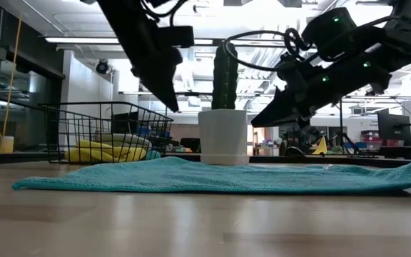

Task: Fold microfiber towels
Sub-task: Fold the blue microfiber towel on the table

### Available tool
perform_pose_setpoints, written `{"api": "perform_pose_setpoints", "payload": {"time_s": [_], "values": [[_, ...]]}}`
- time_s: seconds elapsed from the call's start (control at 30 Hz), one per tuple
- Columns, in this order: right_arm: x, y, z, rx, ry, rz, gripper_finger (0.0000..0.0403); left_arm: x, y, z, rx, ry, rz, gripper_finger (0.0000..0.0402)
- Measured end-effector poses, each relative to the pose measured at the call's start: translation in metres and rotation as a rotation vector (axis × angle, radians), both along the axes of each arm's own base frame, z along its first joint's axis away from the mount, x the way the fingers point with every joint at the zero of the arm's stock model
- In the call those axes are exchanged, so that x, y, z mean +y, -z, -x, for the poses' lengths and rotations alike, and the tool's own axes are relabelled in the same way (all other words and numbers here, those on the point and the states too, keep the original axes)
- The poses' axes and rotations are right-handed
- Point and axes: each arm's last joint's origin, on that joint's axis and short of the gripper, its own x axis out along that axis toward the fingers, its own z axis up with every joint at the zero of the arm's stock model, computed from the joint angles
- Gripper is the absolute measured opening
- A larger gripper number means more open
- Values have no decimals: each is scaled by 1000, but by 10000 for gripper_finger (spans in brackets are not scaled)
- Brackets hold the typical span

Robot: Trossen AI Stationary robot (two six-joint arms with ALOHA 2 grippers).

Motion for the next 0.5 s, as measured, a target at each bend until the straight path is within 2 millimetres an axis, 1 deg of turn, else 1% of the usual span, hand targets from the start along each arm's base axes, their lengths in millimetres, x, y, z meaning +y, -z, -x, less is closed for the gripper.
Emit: {"api": "perform_pose_setpoints", "payload": {"time_s": [0.1,0.13,0.2,0.23,0.27,0.33,0.37,0.47,0.5], "values": [[0,1,-3,14,-10,23,0,-13,3,2,17,36,-9,18],[0,1,-3,6,-10,22,0,-19,4,4,9,46,-11,9],[0,4,-4,14,-9,16,0,-35,6,13,-12,75,-28,10],[1,5,-4,15,-10,13,0,-44,7,14,-48,93,-42,10],[2,6,-5,6,-9,4,0,-54,10,17,-82,112,-40,6],[2,8,-7,-10,-9,0,0,-69,19,31,-98,148,-30,2],[2,8,-7,-15,-11,-1,0,-77,22,32,-153,161,-15,2],[3,8,-14,-27,-36,-11,0,-90,29,53,-219,160,-6,1],[3,7,-15,-30,-38,-11,0,-95,31,57,-257,161,5,1]]}}
